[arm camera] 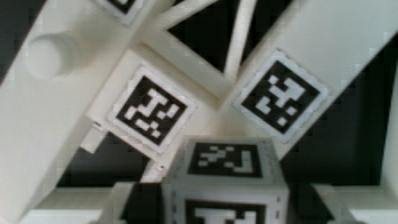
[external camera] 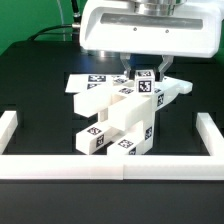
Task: Assemble chair
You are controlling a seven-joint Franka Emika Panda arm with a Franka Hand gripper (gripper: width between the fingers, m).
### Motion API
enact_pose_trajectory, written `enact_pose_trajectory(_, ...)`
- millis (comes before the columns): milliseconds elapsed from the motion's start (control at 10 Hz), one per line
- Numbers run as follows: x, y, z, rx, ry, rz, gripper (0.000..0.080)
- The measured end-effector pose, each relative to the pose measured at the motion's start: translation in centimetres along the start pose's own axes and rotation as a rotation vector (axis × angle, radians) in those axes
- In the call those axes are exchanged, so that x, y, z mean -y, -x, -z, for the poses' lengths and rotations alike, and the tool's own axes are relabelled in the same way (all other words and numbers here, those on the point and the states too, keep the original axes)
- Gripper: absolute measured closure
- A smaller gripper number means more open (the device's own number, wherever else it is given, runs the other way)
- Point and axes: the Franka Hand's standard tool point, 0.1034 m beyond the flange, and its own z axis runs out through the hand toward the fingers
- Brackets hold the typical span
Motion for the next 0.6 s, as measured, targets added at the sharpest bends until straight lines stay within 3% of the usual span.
enact_pose_trajectory(600,0.12,0.0,-0.01,0.001,-0.005,-0.594,0.0513)
